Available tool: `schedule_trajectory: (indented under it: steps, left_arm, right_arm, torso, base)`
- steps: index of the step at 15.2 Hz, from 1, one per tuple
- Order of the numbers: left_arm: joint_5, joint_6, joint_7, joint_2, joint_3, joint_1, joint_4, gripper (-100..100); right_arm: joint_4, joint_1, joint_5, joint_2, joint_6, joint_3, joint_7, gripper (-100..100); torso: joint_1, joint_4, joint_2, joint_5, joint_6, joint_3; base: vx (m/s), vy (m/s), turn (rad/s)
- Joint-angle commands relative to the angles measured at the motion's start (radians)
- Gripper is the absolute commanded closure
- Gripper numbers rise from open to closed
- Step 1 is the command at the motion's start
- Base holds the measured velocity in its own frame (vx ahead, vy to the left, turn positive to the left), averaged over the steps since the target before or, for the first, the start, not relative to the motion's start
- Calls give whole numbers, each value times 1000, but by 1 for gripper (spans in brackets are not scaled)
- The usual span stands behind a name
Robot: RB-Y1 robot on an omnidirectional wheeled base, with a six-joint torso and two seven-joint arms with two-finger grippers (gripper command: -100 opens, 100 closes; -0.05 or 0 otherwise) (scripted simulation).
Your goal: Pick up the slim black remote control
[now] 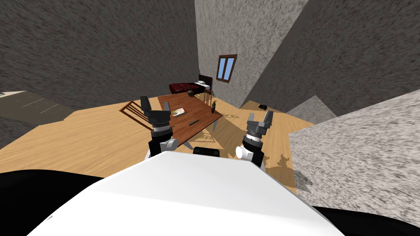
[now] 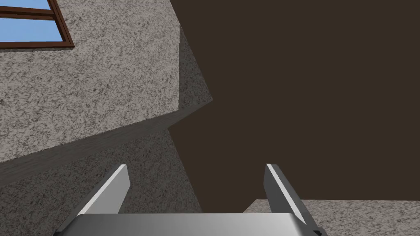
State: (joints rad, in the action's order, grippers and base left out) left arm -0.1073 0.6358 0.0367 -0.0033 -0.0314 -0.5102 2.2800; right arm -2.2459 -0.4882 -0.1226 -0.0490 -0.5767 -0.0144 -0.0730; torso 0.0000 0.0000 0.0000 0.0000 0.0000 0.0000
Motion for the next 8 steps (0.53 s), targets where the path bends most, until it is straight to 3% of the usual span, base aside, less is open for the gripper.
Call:
schedule_trajectory:
  steps: [1, 2, 3, 5, 8]
  left_arm:
    - [-4, -15, -4, 36, -5, 2, -8, -100]
    - [-7, -30, -8, 62, -9, 4, -17, -100]
    - [-7, -30, -8, 62, -9, 4, -17, -100]
    - [-18, -75, -19, 114, -23, 10, -42, -100]
    - [-25, -105, -27, 140, -32, 14, -58, -100]
  right_arm:
    - [0, 0, 0, 0, 0, 0, 0, 0]
    - [0, 0, 0, 0, 0, 0, 0, 0]
    - [0, 0, 0, 0, 0, 0, 0, 0]
    - [0, 0, 0, 0, 0, 0, 0, 0]
    - [0, 0, 0, 0, 0, 0, 0, 0]
  torso:
    - [0, 0, 0, 0, 0, 0]
    - [-1, 0, 1, 0, 0, 1]
    - [-4, 0, 3, -1, 0, 1]
    - [-6, 1, 3, -1, 0, 2]
    - [-4, 0, 2, -1, 0, 1]
  base:
    - [-31, -33, -36]
    - [-56, -87, -68]
    - [-54, -100, -40]
    - [-37, -82, -66]
    - [-8, -55, -59]
